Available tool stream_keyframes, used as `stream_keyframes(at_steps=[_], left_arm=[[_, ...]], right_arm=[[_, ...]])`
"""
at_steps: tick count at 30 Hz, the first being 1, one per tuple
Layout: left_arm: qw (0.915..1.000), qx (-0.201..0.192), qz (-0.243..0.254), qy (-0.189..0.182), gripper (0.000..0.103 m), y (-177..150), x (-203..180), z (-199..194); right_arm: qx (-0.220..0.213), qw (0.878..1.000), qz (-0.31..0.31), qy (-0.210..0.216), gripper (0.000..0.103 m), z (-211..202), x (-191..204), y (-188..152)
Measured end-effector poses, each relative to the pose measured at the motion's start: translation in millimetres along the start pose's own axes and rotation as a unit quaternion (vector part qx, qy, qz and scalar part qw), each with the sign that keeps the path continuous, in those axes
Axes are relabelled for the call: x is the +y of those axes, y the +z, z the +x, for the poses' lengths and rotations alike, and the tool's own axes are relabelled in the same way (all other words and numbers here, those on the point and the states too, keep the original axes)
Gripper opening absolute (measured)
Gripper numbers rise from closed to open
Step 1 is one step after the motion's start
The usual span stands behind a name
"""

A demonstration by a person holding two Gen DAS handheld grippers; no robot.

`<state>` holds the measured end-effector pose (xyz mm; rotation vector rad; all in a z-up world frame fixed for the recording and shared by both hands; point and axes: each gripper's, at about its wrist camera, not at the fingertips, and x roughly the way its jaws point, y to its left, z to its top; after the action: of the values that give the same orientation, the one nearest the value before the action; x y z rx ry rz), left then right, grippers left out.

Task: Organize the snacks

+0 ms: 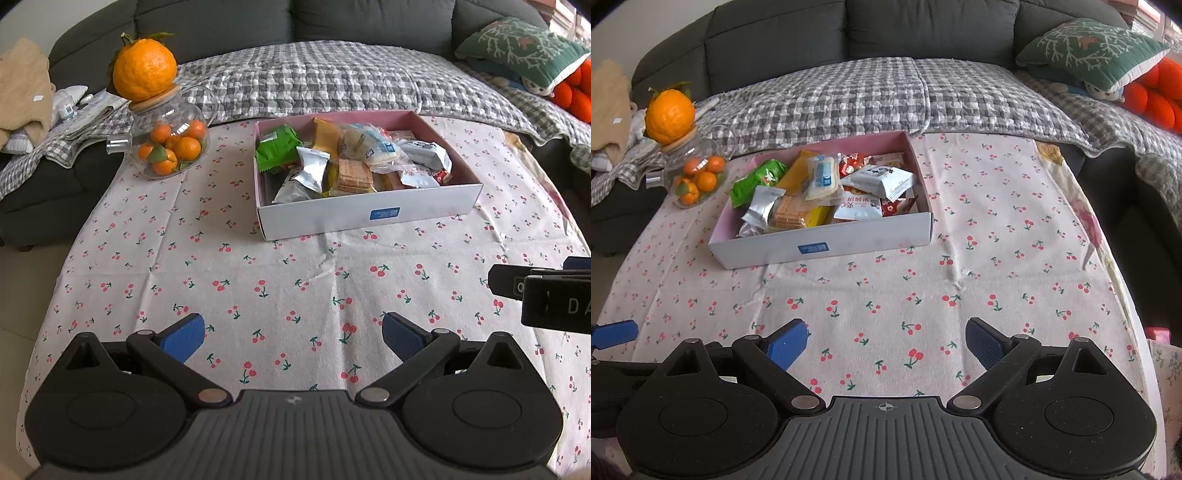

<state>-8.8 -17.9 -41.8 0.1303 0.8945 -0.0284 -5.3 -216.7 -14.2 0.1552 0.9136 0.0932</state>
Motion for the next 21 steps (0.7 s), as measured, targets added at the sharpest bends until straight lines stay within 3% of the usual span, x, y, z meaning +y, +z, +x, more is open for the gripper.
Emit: stream_keyframes(at_steps=[21], left_arm=[[1.0000, 0.006, -0.001, -0.003, 0.102, -0.9, -0.7, 0.5]], right_arm=[[0.000, 1.000, 0.000, 0.001, 0.095, 0.9, 3.5, 0.6]])
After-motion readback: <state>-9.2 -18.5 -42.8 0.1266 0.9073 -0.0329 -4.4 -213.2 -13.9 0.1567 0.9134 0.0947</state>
